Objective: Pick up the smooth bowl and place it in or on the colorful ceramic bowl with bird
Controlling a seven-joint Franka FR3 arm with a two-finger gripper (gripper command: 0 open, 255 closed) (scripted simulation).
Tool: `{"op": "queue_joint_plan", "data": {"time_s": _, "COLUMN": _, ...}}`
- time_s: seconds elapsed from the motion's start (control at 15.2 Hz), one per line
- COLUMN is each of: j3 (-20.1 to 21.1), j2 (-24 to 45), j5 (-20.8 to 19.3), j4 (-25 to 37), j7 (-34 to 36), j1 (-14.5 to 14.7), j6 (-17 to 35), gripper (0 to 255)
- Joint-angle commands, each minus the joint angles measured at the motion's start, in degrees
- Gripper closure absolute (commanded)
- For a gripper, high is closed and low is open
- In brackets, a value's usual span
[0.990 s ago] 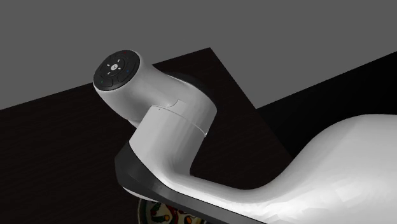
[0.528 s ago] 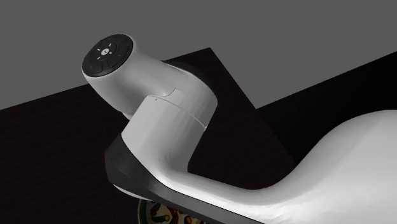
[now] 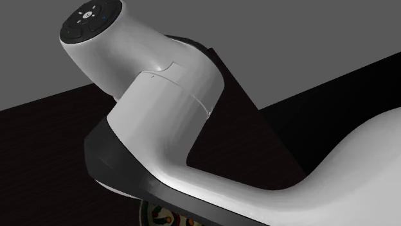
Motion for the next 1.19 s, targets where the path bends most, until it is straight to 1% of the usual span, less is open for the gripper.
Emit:
{"op": "queue_joint_plan", "data": {"time_s": 0.0, "j3": 0.1, "j2": 0.3, "j5": 0.0, "j4": 2.0, "j7": -0.2, "j1": 0.2, "j6": -1.7, "gripper": 255}}
{"op": "queue_joint_plan", "data": {"time_s": 0.53, "j3": 0.2, "j2": 1.4, "j5": -0.1, "j4": 9.6, "j7": -1.1, "j1": 0.6, "j6": -8.2, "gripper": 255}}
{"op": "queue_joint_plan", "data": {"time_s": 0.79, "j3": 1.9, "j2": -3.4, "j5": 0.6, "j4": 4.1, "j7": 3.0, "j1": 2.7, "j6": -8.1, "gripper": 255}}
{"op": "queue_joint_plan", "data": {"time_s": 1.12, "j3": 4.3, "j2": -8.0, "j5": 1.6, "j4": -0.6, "j7": 8.3, "j1": 5.5, "j6": -8.8, "gripper": 255}}
